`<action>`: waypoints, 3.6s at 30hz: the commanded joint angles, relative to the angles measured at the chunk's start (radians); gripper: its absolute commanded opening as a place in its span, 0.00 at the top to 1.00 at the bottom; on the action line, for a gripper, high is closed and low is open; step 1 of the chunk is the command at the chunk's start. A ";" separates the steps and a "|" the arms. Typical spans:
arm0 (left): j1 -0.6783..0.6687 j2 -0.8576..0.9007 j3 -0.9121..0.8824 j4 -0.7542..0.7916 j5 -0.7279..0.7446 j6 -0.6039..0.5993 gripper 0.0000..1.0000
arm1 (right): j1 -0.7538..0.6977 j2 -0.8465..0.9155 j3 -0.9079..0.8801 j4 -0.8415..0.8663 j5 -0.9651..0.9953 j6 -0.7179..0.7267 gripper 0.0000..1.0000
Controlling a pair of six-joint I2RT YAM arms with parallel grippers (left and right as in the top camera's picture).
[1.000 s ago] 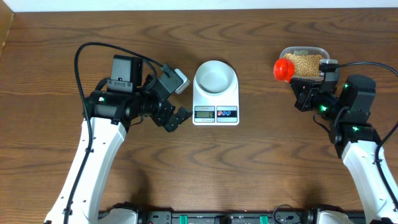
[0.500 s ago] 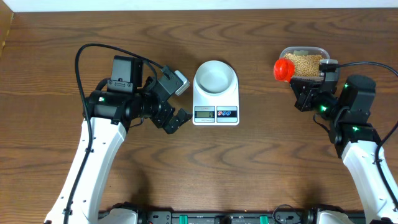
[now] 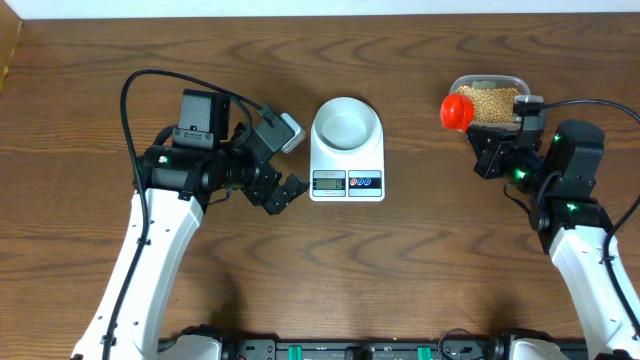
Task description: Scoop item into bowl and weigh 50g on scale
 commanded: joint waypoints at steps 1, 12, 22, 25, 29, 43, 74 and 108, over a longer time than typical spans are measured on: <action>-0.002 0.004 -0.009 0.001 0.005 -0.001 0.00 | -0.005 0.003 0.018 0.000 0.008 0.000 0.99; -0.002 0.004 -0.009 0.005 0.005 -0.001 0.00 | -0.005 0.003 0.018 0.000 0.009 0.000 0.99; -0.002 0.048 -0.009 0.027 0.012 0.000 0.00 | -0.005 0.003 0.018 0.000 0.012 0.000 0.99; -0.002 0.082 -0.009 0.031 0.063 0.030 0.00 | -0.005 0.003 0.018 0.001 0.012 0.000 0.98; -0.002 0.115 -0.009 0.031 0.088 0.045 0.00 | -0.005 0.003 0.018 0.000 0.012 0.000 0.98; -0.002 0.120 -0.009 0.072 0.056 0.045 0.00 | -0.004 0.003 0.018 0.000 0.011 0.000 0.99; -0.002 0.120 -0.009 0.092 0.050 0.045 0.00 | -0.004 0.005 0.463 -0.590 0.240 -0.012 0.99; -0.002 0.120 -0.009 0.092 0.050 0.045 0.00 | -0.129 0.781 1.287 -1.264 0.342 -0.319 0.99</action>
